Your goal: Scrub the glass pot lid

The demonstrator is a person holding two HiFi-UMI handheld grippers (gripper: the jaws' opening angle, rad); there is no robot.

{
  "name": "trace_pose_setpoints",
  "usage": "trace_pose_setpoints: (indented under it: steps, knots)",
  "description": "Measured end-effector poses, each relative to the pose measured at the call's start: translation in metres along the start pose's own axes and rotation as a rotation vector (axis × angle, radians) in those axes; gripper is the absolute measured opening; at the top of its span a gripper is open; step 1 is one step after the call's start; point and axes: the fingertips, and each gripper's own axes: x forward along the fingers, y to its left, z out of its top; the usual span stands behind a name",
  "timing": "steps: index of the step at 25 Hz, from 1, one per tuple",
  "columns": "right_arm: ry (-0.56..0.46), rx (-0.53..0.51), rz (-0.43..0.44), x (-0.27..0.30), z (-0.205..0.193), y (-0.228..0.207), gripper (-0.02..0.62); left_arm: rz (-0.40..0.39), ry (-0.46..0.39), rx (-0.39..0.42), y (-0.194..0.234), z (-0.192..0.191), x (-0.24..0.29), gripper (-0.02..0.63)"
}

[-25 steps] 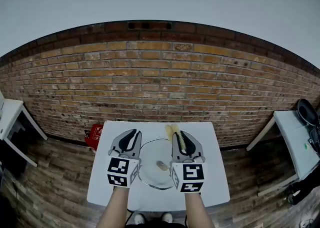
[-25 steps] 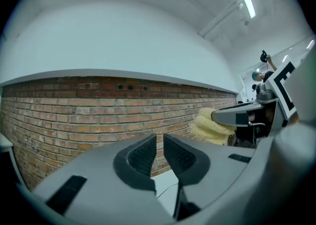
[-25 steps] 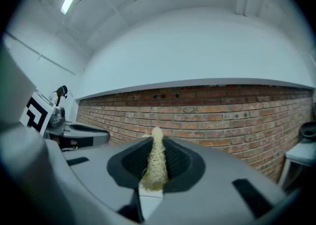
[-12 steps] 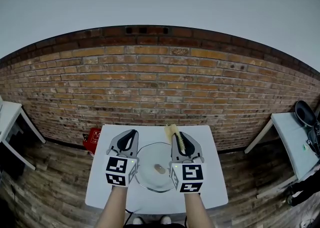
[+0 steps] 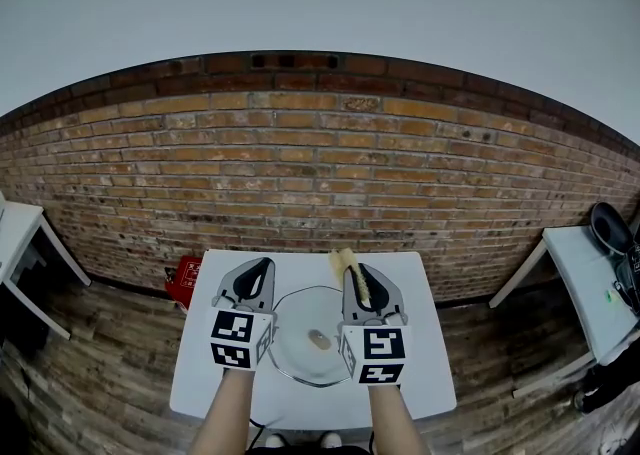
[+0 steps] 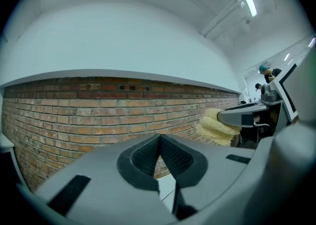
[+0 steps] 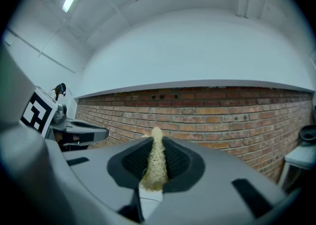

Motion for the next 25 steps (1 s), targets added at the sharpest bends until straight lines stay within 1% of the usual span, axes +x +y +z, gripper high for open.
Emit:
trace_pose_setpoints:
  steps: [9,14,25]
  knots:
    - [0.005,-0.001,0.006,0.0048,-0.0023,0.0016,0.057,0.000,0.004,0.004,0.0018,0.0008,0.0027,0.011]
    - [0.004,0.007,0.004,0.0061,-0.0034,0.0025,0.057,0.021,0.001,-0.001,0.0082,0.0014,0.0021,0.011]
    - [0.007,0.004,-0.001,0.0064,-0.0053,0.0016,0.057,0.013,0.007,-0.002,0.0064,0.0001,0.0038,0.011]
